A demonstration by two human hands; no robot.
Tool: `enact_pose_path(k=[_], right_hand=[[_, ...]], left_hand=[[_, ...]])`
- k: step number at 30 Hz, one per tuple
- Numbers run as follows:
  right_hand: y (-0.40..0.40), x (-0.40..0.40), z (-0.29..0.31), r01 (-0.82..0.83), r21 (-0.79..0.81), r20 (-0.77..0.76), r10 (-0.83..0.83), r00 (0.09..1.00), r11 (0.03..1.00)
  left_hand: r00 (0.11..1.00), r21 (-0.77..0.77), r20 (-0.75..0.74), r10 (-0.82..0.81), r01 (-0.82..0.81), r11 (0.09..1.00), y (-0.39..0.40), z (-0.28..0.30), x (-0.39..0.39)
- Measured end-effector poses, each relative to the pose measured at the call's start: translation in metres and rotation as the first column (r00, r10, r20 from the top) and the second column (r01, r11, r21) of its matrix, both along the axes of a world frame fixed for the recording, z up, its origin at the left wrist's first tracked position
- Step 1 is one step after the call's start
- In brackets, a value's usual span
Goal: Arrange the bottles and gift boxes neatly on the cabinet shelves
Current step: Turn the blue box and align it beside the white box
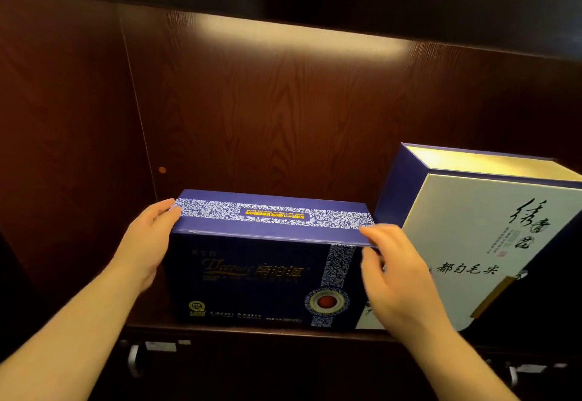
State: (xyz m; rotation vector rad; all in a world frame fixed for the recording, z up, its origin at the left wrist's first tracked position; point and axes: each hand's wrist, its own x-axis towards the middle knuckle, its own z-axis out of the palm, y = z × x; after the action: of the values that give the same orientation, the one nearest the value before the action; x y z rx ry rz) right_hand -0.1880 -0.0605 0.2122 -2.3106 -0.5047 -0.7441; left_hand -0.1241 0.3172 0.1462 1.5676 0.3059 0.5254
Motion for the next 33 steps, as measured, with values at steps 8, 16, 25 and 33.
enact_pose_path(k=[8, 16, 25, 33], right_hand=[[0.043, 0.093, 0.059, -0.258, -0.704, -0.4, -0.069, 0.914, 0.662], [0.049, 0.122, 0.045, -0.401, -0.67, -0.593, -0.127, 0.795, 0.625], [0.048, 0.121, 0.04, -0.346, -0.603, -0.548, -0.058, 0.834, 0.719], [0.045, 0.115, 0.037, -0.336, -0.586, -0.532, -0.038, 0.846, 0.737]], left_hand=[[0.999, -0.13, -0.039, 0.005, -0.01, 0.991, -0.004, 0.001, 0.01], [0.997, -0.234, -0.076, -0.003, -0.015, 0.972, -0.011, 0.001, 0.0], [0.997, -0.27, -0.075, -0.009, -0.012, 0.963, -0.013, 0.005, -0.003], [0.997, -0.289, -0.072, -0.024, 0.002, 0.957, -0.012, 0.007, -0.004]])
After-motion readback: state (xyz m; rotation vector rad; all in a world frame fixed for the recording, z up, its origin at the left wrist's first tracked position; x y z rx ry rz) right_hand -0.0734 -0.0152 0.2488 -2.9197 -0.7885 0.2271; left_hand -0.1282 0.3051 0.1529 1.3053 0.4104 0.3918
